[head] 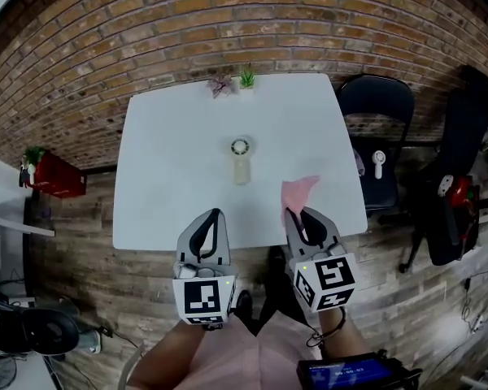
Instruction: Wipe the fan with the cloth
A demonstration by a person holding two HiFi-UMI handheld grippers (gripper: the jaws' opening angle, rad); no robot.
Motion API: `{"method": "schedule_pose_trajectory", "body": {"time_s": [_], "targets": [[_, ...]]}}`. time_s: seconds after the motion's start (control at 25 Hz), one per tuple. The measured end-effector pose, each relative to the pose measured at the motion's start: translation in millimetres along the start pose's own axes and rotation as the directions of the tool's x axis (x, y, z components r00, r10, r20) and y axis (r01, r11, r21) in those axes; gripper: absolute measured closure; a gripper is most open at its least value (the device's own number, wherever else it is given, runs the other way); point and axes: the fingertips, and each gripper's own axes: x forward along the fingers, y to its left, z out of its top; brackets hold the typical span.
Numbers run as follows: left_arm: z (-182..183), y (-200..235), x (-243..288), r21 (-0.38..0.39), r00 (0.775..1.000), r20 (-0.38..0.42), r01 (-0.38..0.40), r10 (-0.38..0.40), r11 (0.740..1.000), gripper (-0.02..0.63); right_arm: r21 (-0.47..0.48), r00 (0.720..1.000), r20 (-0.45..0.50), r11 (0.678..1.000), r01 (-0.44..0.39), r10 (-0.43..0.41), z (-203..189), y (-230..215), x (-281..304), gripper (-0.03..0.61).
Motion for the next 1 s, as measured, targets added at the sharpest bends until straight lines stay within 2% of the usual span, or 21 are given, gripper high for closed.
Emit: {"method": "schedule_pose_trajectory", "body": {"time_s": [0.24, 0.48, 0.8, 1.0], "targets": [[-0.2, -11.2, 57.6, 0.019, 0.998, -0.057, -0.040, 0.041, 0.999, 0.606, 0.026, 0.999, -0.011, 0.998, -0.051, 0.051, 11.0, -56.2, 43.1, 0.534], [22.6, -15.5, 99.5, 0.031, 0.994, -0.052, -0.092, 0.093, 0.995, 0.606, 0.001, 0.995, 0.014, 0.995, -0.101, 0.101, 46.2, -100.3, 77.3, 0.534], [36.6, 0.5, 131.2, 0.032, 0.987, -0.055, -0.150, 0.151, 0.988, 0.604, -0.020, 0.986, 0.024, 0.986, -0.165, 0.165, 73.4, -108.9, 112.9, 0.534], [21.7, 12.3, 144.5, 0.022, 0.982, -0.114, -0.151, 0.153, 0.988, 0.604, -0.010, 0.985, -0.021, 0.985, -0.172, 0.172, 64.8, -107.5, 133.6, 0.534]]}}
